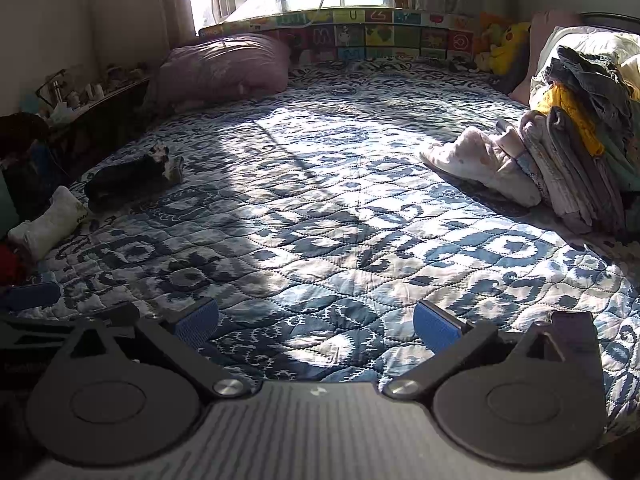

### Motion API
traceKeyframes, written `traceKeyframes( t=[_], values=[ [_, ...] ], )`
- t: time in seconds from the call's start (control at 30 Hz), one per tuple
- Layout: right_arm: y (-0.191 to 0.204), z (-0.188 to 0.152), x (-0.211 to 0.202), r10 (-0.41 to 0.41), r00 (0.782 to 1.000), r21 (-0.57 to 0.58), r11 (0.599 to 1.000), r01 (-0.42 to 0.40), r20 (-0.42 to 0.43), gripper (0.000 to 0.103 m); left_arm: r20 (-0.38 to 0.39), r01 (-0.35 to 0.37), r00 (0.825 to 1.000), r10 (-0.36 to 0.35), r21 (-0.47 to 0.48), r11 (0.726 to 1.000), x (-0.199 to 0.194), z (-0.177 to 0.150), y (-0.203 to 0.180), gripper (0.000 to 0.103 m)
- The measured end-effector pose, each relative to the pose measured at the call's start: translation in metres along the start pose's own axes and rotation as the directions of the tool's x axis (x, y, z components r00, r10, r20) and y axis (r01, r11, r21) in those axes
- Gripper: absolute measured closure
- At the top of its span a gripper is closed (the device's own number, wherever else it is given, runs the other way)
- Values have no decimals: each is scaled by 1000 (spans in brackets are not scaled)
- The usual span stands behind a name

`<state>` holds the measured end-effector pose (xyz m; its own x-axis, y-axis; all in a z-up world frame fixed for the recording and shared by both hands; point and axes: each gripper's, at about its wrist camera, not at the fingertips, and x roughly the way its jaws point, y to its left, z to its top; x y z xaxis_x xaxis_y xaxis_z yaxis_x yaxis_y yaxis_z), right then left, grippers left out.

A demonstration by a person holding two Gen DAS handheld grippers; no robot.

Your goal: Fold clothes

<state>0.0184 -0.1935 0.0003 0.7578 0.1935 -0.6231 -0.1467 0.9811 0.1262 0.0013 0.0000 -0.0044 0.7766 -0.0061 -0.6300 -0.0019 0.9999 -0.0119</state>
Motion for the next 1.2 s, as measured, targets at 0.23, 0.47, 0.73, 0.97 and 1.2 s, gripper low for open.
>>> traceKeyframes(
  t=[0.23,0.47,0.73,0.97,1.2],
  values=[
    [-1,0,4,3,1000,2,1000,-3,-7,0,-6,-4,1000,4,4,1000,4,1,0,0],
    [-6,-1,10,18,1000,18,1000,-18,-15,0,-17,-10,1000,11,13,1000,9,2,-4,0],
    [-21,-2,14,14,1000,39,999,-15,2,0,-30,7,1000,-6,32,999,20,8,-16,0],
    [-66,-1,13,-11,999,152,988,3,53,0,22,80,996,-83,97,992,35,26,-52,0],
    [-134,-5,10,-69,989,322,947,23,134,0,-10,221,975,-223,164,961,68,57,-103,0]
  ],
)
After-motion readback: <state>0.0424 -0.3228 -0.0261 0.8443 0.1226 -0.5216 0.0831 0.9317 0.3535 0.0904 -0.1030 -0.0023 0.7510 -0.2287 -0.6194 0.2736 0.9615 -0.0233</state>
